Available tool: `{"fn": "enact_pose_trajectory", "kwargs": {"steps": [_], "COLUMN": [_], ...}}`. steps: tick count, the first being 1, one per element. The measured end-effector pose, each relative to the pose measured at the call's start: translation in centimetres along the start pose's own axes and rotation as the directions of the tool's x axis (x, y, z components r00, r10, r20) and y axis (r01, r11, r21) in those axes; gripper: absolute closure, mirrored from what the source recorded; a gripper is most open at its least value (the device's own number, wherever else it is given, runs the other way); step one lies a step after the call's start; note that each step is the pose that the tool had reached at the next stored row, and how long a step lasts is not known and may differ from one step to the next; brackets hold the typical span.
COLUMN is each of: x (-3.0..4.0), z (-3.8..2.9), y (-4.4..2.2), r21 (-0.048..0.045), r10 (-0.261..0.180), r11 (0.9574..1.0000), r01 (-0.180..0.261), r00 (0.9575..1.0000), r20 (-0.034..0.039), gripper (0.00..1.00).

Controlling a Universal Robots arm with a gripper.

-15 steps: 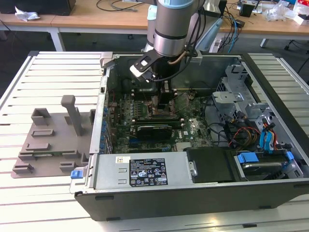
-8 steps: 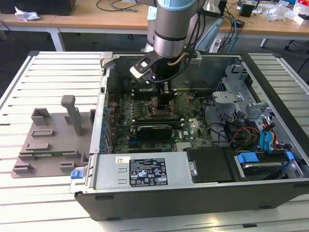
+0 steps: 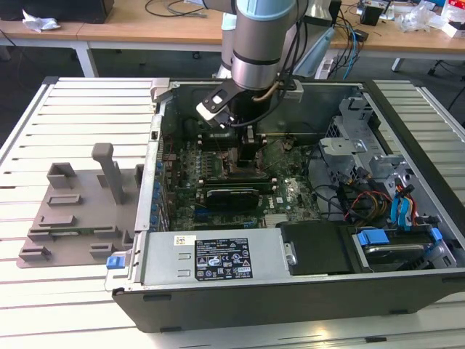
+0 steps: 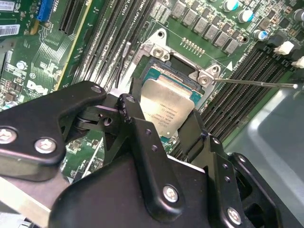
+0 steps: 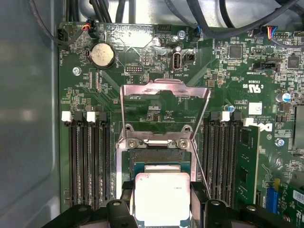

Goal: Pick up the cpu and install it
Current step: 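Place the cpu into insertion slot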

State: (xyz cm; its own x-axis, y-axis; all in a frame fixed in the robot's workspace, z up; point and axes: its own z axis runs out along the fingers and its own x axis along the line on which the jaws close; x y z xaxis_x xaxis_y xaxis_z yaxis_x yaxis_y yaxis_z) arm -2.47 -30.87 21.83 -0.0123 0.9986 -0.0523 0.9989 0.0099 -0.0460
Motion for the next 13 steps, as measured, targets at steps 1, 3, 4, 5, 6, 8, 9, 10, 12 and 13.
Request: {"fn": "enact_pose_trajectory", "kwargs": {"steps": [1,3,4,5,6,8,9,10,12,13], "x": [0.01,0.04,0.05,0.07,0.07,0.09,0.09,0.1,0.11,0.11], "z": [0.16,0.8,1.05,1.26,1.34,1.72,1.84,1.89,1.94,2.0], "y": [0.13,0.19,0.2,0.21,0.22,0.23,0.24,0.24,0.24,0.24], "r21": [0.0,-0.0001,0.0,0.0,-0.0001,0.0,0.0,0.0,0.0001,0.0002], "r10": [0.0,0.0,0.0,0.0,0.0,0.0,0.0,0.0,0.0,0.0], "r11": [1.0,1.0,1.0,1.0,1.0,1.0,1.0,1.0,1.0,1.0], "r01": [0.0,0.0,0.0,0.0,0.0,0.0,0.0,0.0,0.0,0.0], "r00": [1.0,1.0,1.0,1.0,1.0,1.0,1.0,1.0,1.0,1.0], "r20": [0.0014,0.0013,0.0014,0.0014,0.0014,0.0014,0.0015,0.0015,0.0015,0.0018], "gripper": [0.45,0.45,0.45,0.45,0.45,0.45,0.45,0.45,0.45,0.45]}}
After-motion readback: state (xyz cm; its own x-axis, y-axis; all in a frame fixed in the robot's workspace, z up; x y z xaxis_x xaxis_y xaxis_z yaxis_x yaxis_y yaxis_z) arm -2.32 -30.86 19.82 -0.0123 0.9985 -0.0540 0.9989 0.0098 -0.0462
